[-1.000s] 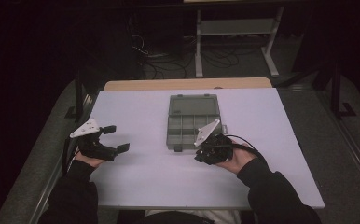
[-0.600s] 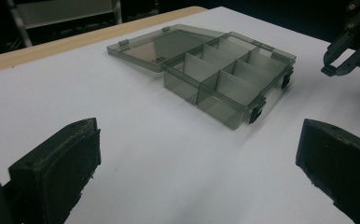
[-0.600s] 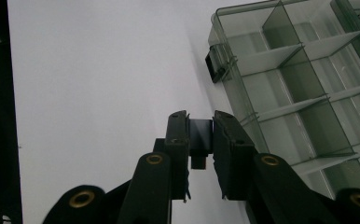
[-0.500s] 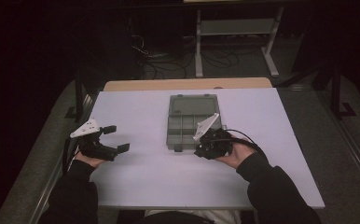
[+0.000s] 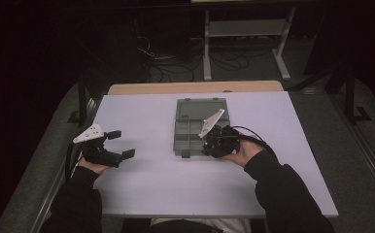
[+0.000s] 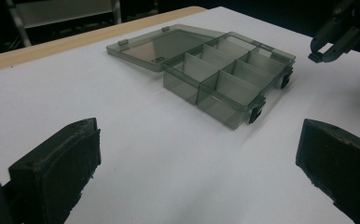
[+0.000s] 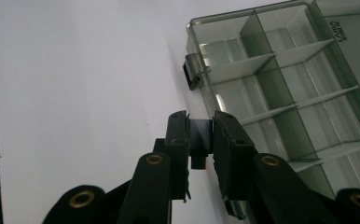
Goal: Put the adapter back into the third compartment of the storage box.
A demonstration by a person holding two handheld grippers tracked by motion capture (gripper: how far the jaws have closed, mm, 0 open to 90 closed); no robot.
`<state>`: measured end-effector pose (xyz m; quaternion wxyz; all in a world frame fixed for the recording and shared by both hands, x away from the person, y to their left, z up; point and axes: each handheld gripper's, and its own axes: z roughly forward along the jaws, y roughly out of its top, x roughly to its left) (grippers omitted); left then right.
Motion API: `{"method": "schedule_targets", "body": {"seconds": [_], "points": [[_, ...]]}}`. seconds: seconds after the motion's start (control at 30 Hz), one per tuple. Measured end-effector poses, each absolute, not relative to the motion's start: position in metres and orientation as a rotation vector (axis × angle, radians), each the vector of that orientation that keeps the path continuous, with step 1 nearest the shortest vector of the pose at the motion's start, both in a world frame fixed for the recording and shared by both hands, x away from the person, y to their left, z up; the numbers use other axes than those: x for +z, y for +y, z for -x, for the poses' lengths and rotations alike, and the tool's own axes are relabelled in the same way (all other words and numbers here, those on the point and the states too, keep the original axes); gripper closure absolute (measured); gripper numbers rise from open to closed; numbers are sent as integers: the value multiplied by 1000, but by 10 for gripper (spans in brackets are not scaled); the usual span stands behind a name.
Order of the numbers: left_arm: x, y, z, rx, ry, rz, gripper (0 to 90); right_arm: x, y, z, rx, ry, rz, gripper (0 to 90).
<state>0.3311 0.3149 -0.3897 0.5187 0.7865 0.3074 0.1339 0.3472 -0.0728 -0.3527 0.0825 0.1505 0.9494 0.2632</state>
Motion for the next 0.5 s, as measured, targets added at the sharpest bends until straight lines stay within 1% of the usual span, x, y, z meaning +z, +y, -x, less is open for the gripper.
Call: {"method": "schedule_targets", "body": {"seconds": [0.5], "points": [[-390,315,-331,322,731,-1891,0,-341,-74,-368,752,2798,-499,747]]}}
